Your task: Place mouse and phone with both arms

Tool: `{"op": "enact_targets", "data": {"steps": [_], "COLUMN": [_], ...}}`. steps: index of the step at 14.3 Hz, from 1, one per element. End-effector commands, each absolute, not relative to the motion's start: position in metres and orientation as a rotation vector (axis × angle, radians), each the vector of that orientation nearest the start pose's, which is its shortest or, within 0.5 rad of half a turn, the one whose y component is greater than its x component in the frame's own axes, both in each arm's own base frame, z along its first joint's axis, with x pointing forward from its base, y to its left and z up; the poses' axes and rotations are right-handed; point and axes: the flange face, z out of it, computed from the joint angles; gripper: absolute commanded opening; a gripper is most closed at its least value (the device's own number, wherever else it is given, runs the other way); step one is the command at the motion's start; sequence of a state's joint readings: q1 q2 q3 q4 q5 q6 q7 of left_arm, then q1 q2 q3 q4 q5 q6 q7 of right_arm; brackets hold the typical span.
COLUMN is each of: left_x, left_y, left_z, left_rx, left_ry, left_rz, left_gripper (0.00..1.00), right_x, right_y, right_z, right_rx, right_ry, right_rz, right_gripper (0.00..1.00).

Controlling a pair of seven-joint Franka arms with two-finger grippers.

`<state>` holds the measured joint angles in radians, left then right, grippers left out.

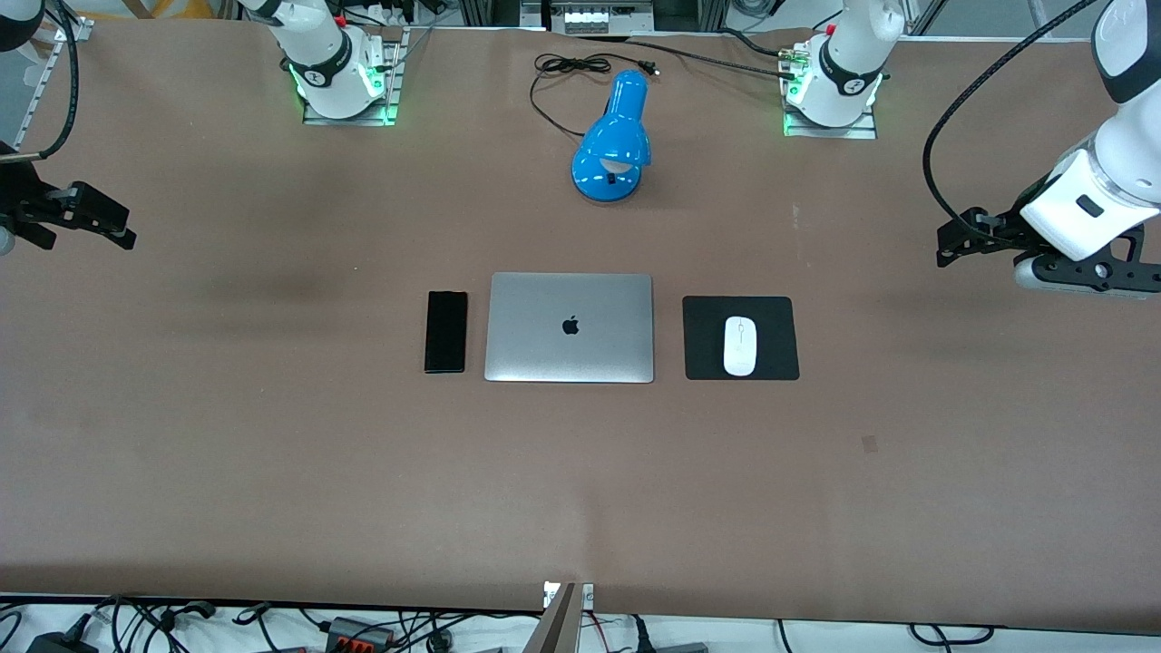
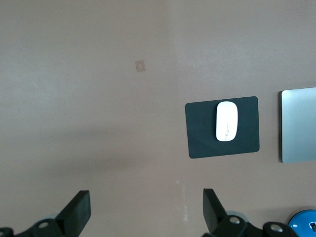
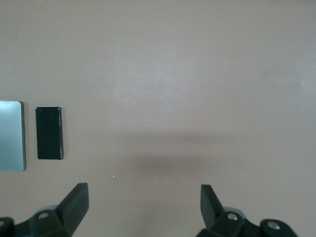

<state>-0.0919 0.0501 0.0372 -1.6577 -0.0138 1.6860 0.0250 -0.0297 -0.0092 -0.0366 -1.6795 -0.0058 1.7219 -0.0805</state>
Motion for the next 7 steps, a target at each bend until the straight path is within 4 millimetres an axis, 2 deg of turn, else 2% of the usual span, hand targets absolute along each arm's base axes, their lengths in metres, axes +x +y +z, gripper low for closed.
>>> {"op": "enact_targets", "data": {"steps": [1, 7], "left_x": [0.5798, 0.5796], "left_y": [-0.0304, -0.0295], "left_z": [0.5695, 0.5686], "left_rx": [-3.157, -3.157], "left_ry": [0.142, 0.139], "left_rz": [0.031, 0.036], "left_gripper": [1.0, 1.0], "right_x": [0.5561, 0.5555], "right_y": [-0.0352, -0.0333], "right_z": [0.5984, 0.5957], "right_rx": [-3.135, -3.142], "right_ry": [-0.015, -0.026], "right_rz": [-0.095, -0.08], "right_gripper": [1.0, 1.0]}}
